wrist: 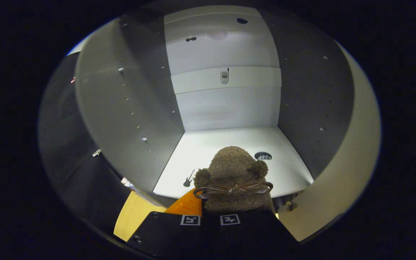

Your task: Open the shoe cabinet door, grab the shoes and put them into the shoe cabinet, then close the shoe cabinet door.

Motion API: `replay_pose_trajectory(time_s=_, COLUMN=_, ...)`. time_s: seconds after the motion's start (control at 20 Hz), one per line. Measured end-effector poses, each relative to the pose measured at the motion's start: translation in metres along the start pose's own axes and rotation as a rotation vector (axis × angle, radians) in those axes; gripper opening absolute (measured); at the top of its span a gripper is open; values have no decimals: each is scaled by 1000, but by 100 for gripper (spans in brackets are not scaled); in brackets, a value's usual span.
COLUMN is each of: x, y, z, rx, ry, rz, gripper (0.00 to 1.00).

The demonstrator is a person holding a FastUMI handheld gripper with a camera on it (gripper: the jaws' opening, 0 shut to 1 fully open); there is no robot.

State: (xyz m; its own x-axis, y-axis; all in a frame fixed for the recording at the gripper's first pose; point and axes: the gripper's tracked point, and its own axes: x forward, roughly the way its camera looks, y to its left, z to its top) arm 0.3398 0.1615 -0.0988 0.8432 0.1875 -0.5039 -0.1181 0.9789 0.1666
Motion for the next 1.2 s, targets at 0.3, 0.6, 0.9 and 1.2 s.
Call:
replay_pose_trajectory(time_s=0.3, x=82, y=-24, z=35, rx=-12, ry=43, rz=-87, gripper=5)
replay_pose_trajectory(time_s=0.6, x=136, y=-41, z=40, rx=-9, ry=71, rz=-160, gripper=6)
replay_pose_trajectory(time_s=0.9, x=152, y=-44, z=48, rx=23, ry=54, rz=-209, gripper=8)
replay_pose_trajectory(time_s=1.2, x=146, y=-43, z=43, rx=31, ry=85, rz=-196, gripper=18)
